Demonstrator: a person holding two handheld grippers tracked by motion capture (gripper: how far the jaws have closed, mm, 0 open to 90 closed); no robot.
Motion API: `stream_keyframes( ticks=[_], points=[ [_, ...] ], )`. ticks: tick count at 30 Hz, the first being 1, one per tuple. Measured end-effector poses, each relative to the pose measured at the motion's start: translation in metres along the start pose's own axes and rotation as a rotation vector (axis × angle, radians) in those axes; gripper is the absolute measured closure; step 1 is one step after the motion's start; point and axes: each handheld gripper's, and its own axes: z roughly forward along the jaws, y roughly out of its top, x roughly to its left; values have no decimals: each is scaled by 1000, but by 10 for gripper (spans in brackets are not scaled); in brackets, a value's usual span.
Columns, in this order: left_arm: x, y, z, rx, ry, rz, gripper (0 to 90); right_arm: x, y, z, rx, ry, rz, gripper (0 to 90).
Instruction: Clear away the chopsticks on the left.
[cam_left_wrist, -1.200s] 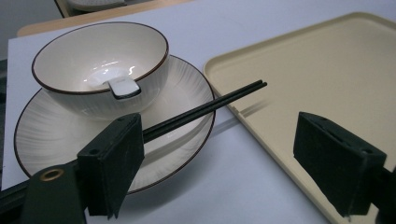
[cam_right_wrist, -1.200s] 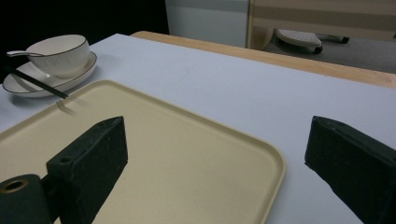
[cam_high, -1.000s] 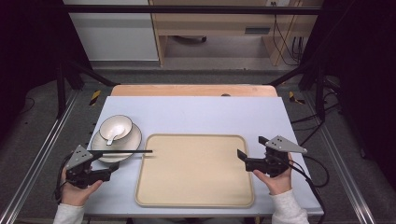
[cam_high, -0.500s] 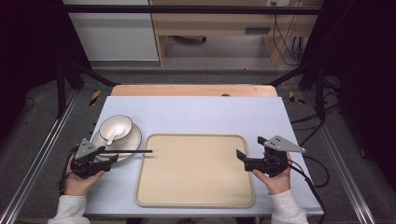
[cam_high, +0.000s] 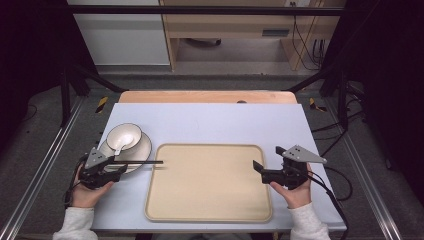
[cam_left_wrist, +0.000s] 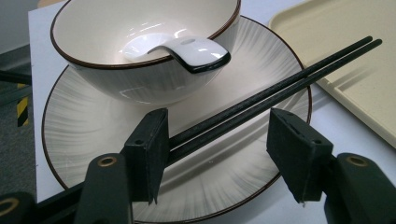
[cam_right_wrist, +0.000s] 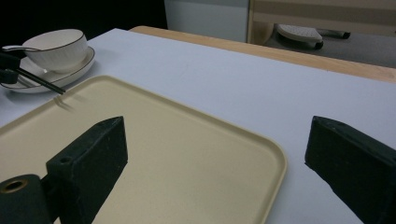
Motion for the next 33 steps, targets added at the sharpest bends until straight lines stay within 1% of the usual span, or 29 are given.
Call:
stream_keyframes(
  ticks=[3,5,7,12,13,14,22,24,26,33],
  points=[
    [-1,0,1,11,2,7,408,0,0,0,1,-2,-1,59],
    [-1,0,3,21,19,9,423,0,0,0,-1,-2,-3,59],
    [-1,0,4,39,19,4,438,0,0,0,2,-4,-4,58],
    [0,-1,4,46,19,0,494,0,0,0,2,-2,-4,58],
    [-1,-1,3,46,16,0,494,0,0,0,1,-2,-3,58],
    [-1,-1,3,47,12,2,522,0,0,-1,0,-2,0,58],
    [-5,2,1,72,-2,23,625,0,0,-1,7,-2,3,54],
    [-7,2,1,67,-12,21,650,0,0,-1,4,-1,1,53],
    [-7,3,1,74,-13,26,680,-1,1,-2,0,0,1,53],
    [-8,3,-1,81,-36,29,773,0,0,-1,3,1,1,53]
  ],
)
